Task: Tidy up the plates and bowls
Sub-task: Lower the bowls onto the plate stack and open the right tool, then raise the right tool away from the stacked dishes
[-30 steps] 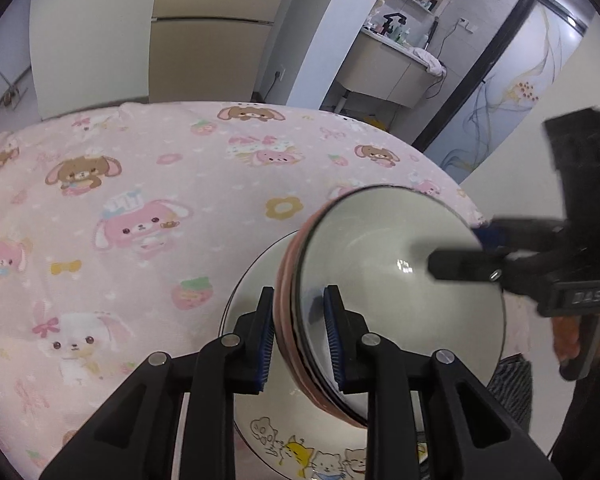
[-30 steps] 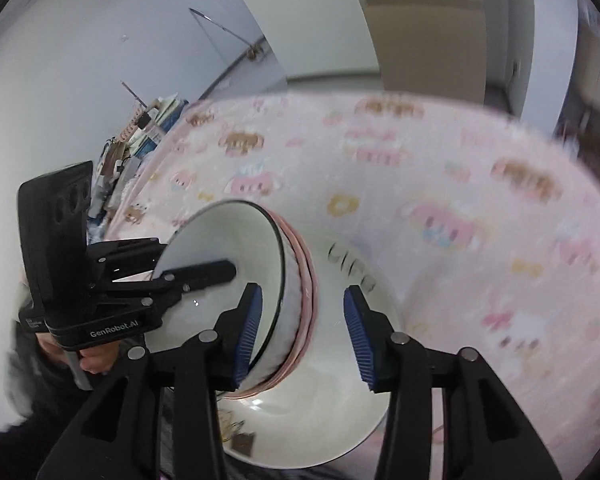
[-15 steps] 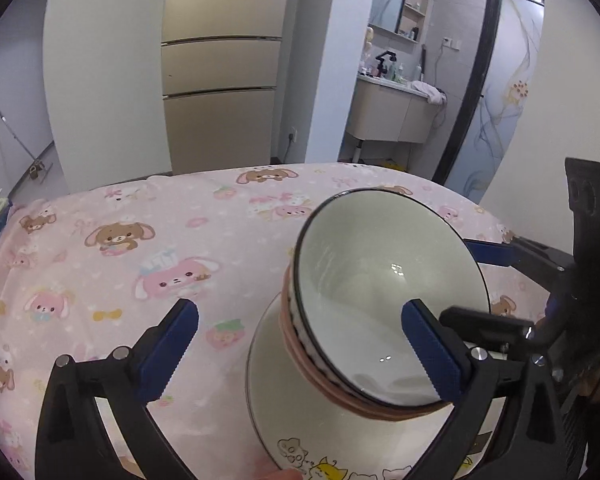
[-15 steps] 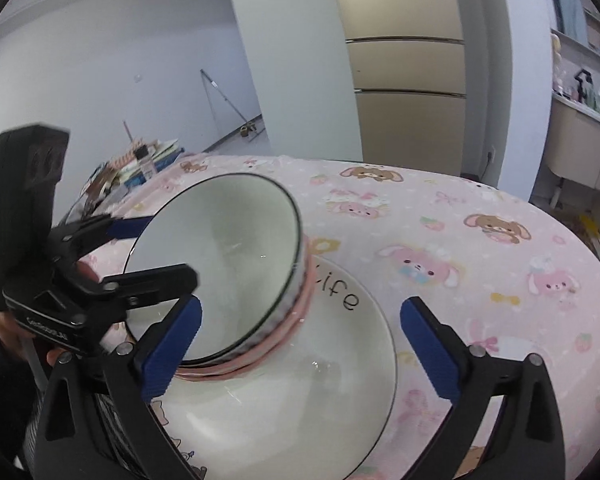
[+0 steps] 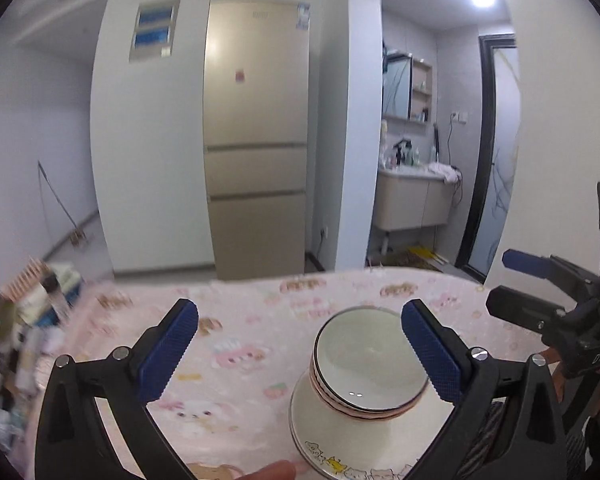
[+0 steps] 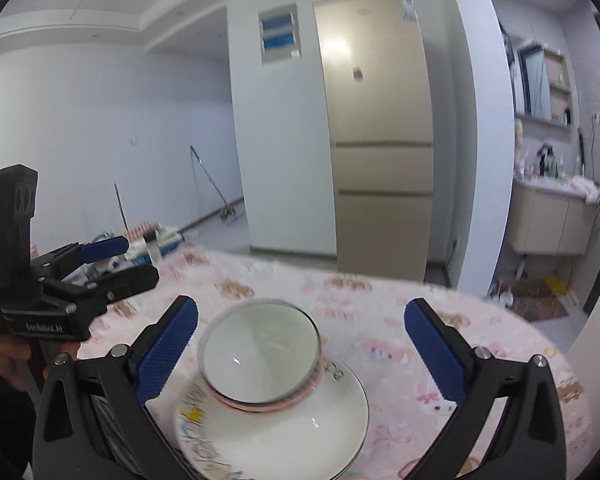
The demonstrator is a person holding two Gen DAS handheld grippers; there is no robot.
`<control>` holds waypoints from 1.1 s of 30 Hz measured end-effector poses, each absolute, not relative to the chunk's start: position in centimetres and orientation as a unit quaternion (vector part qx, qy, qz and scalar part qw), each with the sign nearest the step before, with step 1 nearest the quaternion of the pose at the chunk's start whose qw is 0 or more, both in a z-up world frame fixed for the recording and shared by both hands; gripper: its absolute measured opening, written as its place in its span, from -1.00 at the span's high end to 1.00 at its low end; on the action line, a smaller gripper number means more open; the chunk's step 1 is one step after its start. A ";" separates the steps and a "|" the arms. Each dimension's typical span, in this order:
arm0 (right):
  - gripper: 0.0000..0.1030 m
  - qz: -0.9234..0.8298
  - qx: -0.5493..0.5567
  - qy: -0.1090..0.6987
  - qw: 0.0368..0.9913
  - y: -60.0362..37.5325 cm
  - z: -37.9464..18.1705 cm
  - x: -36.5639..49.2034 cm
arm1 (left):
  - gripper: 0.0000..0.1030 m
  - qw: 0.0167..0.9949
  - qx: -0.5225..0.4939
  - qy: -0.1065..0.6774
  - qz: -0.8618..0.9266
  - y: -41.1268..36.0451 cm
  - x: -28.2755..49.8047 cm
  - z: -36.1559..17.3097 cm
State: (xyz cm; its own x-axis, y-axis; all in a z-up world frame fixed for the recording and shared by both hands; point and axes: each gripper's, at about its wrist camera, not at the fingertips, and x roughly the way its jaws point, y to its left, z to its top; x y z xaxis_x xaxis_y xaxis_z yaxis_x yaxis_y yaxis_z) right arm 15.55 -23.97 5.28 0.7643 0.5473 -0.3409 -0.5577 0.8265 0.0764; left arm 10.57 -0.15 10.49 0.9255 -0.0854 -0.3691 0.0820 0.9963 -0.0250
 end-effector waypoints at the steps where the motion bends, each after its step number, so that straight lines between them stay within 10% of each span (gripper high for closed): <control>1: -1.00 0.295 -0.018 0.166 0.941 -23.8 6.1 14.6 | -1.00 0.984 -0.002 0.174 -0.040 -0.2 9.5 11.3; 13: -1.00 0.322 -0.033 0.068 0.944 -23.0 10.1 4.5 | -1.00 0.993 0.014 0.115 -0.024 0.7 0.4 14.4; 33: -1.00 0.288 -0.064 0.102 0.950 -21.8 -0.3 4.9 | -1.00 0.990 0.013 0.138 0.026 3.7 -1.3 4.3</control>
